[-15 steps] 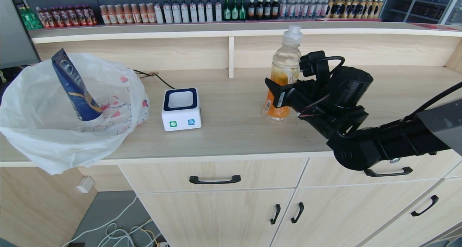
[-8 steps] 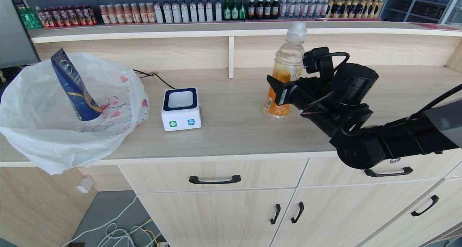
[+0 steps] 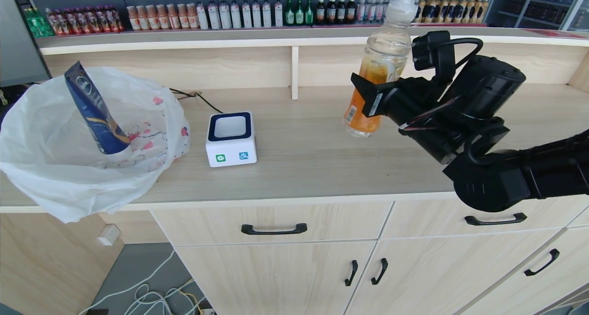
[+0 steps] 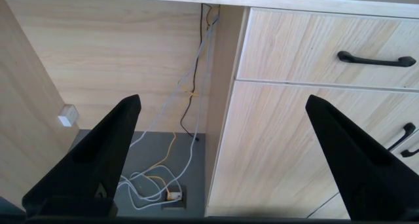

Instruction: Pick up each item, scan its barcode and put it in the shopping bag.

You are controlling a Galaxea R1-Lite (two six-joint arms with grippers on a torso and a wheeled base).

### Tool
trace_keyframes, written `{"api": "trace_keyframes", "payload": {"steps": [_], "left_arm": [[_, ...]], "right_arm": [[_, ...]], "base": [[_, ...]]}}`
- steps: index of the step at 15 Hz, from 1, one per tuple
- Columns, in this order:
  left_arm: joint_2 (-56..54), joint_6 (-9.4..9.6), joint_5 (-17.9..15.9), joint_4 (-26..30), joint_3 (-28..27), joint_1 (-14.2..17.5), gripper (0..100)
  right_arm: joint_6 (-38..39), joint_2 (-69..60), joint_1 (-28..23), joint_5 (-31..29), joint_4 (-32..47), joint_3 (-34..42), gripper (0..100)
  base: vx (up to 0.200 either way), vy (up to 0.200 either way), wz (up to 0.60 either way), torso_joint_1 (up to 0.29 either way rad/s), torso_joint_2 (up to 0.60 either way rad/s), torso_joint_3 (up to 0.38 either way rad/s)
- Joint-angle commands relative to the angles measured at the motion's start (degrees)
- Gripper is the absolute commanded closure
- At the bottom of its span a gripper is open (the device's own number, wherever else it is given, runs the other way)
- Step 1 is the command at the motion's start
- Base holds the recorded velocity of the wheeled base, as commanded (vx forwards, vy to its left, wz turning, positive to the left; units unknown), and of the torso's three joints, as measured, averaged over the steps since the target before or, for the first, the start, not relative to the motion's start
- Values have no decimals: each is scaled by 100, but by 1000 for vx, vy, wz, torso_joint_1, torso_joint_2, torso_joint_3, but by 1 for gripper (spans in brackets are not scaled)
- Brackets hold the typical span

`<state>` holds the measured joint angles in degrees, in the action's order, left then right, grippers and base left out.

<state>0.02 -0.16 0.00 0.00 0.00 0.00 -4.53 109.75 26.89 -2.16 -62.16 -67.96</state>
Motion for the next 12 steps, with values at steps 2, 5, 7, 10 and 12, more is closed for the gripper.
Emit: {"api": "trace_keyframes", "payload": {"steps": [2, 5, 7, 10, 12], "left_arm": [[-2, -2, 0, 0, 0, 0, 0], [-2, -2, 0, 0, 0, 0, 0], [-2, -2, 0, 0, 0, 0, 0], [-2, -2, 0, 0, 0, 0, 0], [-2, -2, 0, 0, 0, 0, 0]], "right_arm": [[-12, -877, 71, 5, -15, 635, 100], [14, -1536, 211, 102, -165, 1453, 100], [49, -1861, 220, 225, -358, 2068, 100], [128, -2467, 378, 400, -516, 2955, 100], [533, -2916, 501, 515, -525, 3500, 100]], "base": [[0, 0, 0, 0, 0, 0], [0, 0, 0, 0, 0, 0], [0, 0, 0, 0, 0, 0], [0, 0, 0, 0, 0, 0], [0, 0, 0, 0, 0, 0]]}}
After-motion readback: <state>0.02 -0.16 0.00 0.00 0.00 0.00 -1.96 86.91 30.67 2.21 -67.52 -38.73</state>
